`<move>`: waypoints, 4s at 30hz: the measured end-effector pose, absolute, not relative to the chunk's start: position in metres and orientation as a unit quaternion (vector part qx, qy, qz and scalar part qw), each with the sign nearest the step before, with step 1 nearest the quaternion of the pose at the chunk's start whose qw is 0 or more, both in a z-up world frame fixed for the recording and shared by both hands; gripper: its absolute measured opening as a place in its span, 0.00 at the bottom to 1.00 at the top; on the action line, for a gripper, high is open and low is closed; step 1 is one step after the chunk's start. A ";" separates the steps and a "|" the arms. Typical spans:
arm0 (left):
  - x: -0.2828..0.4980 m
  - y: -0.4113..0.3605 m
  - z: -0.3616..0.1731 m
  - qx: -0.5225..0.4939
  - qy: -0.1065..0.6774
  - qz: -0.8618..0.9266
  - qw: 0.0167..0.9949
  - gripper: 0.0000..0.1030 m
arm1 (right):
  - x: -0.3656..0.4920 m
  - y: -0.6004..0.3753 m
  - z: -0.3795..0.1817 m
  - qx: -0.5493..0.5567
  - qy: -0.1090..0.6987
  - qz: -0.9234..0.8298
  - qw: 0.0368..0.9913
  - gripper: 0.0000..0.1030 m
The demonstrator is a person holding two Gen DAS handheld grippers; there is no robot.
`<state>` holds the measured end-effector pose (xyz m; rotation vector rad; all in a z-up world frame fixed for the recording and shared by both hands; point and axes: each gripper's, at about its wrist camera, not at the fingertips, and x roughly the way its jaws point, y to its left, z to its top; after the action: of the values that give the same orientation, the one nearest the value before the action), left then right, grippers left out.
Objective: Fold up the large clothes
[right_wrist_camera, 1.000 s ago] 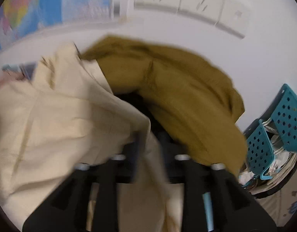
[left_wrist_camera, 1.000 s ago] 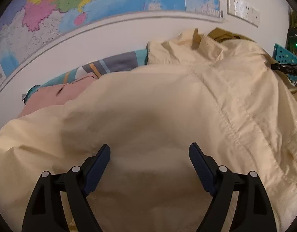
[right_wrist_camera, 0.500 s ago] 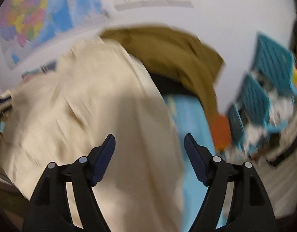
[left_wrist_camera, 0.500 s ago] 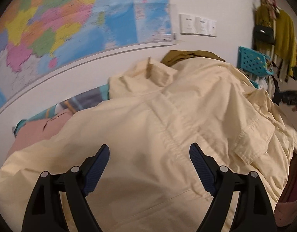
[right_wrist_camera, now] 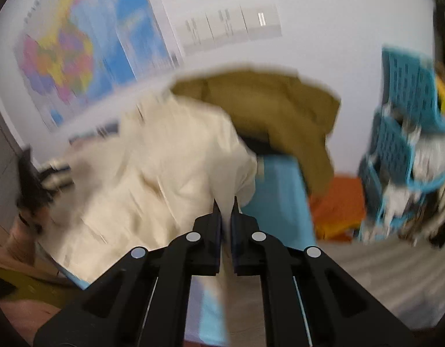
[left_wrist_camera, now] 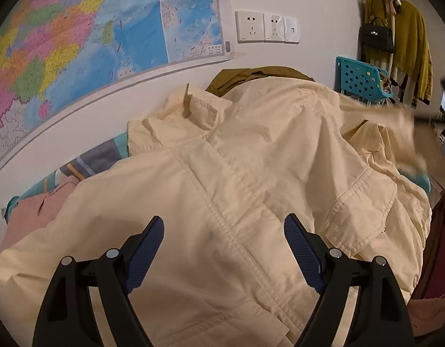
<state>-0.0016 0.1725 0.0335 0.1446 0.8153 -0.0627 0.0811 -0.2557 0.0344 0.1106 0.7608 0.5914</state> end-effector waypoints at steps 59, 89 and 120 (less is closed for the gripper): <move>0.002 0.259 0.042 -0.120 0.474 -0.104 0.866 0.11 | 0.168 -0.092 -0.005 0.076 0.365 0.380 0.847 0.83; 0.023 0.267 -0.011 -0.081 0.532 -0.037 0.842 0.35 | 0.228 -0.031 0.039 -0.101 0.364 0.320 0.869 0.04; -0.022 0.251 0.061 -0.029 0.414 0.018 0.910 0.65 | 0.188 0.055 -0.079 -0.201 0.400 0.329 0.831 0.41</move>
<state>-0.0222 0.2515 0.0611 -0.0601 0.8533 0.0380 0.1875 0.0554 -0.0790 -0.4259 0.8491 0.6986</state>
